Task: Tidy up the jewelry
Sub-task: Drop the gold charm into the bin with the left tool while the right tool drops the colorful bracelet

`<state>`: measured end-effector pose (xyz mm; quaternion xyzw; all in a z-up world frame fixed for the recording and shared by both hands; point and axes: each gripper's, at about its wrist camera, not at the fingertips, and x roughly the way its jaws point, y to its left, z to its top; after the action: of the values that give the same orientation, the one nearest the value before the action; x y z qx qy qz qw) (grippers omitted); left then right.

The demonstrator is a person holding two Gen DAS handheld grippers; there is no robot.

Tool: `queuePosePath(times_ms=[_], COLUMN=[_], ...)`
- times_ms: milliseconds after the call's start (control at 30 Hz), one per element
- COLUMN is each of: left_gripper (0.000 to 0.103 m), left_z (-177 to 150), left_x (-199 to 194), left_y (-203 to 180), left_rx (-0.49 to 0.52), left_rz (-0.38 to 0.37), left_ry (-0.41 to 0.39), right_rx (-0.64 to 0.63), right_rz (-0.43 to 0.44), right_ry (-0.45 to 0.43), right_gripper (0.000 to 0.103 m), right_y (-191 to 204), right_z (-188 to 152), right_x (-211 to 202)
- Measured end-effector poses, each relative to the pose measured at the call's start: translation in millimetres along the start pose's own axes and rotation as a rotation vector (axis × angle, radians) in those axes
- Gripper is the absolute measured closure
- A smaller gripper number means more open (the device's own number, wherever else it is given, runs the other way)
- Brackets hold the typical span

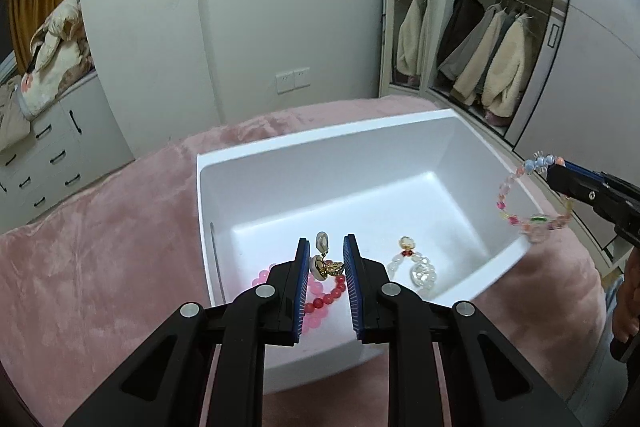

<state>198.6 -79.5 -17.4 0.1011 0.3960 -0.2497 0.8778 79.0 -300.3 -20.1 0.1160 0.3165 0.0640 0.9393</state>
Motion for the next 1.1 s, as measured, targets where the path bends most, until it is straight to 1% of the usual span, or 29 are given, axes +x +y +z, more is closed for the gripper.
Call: queuePosePath(times_ms=[467, 800, 867, 967, 1000, 1067, 1100], left_gripper=[0.081, 0.080, 0.078, 0.073, 0.072, 0.068, 0.067], left_z=[0, 4, 5, 5, 5, 5, 4], left_x=[52, 62, 62, 61, 61, 60, 59], left_y=[14, 13, 14, 14, 13, 11, 10], left_rx=[-0.036, -0.039, -0.045, -0.051, -0.052, -0.046, -0.042], left_rz=[0.017, 0.009, 0.004, -0.001, -0.003, -0.007, -0.009], left_ry=[0.089, 0.105, 0.100, 0.088, 0.086, 0.081, 0.077], right_rx=[0.001, 0.009, 0.012, 0.021, 0.035, 0.042, 0.037], right_rz=[0.012, 0.020, 0.018, 0.013, 0.018, 0.044, 0.051], right_ry=[0.100, 0.136, 0.150, 0.157, 0.155, 0.146, 0.143], right_gripper=[0.091, 0.091, 0.091, 0.086, 0.082, 0.069, 0.065], right_y=[0, 0, -1, -3, -5, -6, -5], right_z=[-4, -2, -2, -2, -1, -1, -1], right_x=[62, 88, 91, 91, 90, 87, 86])
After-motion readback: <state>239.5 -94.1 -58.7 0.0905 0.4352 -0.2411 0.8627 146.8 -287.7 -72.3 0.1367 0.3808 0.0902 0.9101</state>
